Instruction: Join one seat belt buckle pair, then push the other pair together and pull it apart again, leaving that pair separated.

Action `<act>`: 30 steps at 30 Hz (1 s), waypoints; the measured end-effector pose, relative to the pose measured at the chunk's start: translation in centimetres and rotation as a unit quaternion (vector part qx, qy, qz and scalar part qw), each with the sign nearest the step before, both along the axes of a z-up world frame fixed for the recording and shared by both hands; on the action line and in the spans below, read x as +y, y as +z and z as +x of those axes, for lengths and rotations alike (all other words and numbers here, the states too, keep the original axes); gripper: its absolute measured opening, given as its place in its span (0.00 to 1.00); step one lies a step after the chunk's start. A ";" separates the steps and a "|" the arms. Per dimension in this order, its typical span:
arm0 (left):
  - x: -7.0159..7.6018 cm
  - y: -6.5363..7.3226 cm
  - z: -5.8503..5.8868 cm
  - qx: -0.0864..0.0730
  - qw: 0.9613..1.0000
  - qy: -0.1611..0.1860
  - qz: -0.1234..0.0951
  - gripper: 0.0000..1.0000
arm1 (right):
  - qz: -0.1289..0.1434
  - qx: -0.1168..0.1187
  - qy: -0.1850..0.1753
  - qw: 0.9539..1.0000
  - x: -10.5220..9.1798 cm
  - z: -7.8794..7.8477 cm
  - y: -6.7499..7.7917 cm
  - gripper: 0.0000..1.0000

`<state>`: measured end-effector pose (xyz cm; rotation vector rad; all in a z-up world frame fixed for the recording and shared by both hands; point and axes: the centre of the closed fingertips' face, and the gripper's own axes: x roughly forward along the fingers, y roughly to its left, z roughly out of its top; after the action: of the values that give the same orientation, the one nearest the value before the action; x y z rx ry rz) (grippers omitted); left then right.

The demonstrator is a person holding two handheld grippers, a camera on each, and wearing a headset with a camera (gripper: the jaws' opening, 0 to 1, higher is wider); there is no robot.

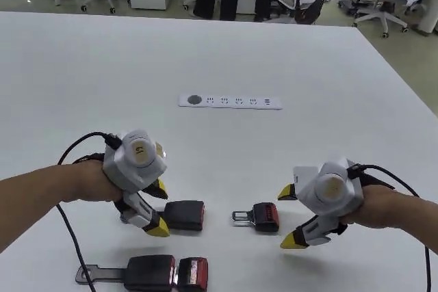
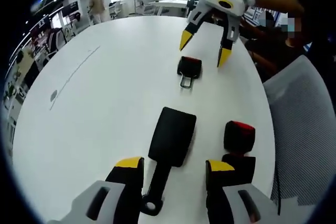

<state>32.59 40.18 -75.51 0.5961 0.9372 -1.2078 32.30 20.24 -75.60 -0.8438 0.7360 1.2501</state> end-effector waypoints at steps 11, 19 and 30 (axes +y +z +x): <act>1.9 1.7 -0.9 -0.002 0.996 0.067 -0.062 0.53 | 0.031 0.005 -0.041 0.999 -0.3 -1.1 0.3 0.60; 3.1 2.2 -2.1 -0.006 0.992 0.094 -0.088 0.59 | 0.065 0.002 -0.065 0.996 0.2 -2.1 1.2 0.63; 4.7 2.8 -2.9 -0.046 0.978 0.145 -0.140 0.65 | 0.120 -0.010 -0.109 0.987 0.7 -3.1 1.5 0.69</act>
<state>29.66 44.91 -72.74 0.2760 0.7295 -1.0153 29.18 20.90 -74.08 -0.5613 0.6293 1.1055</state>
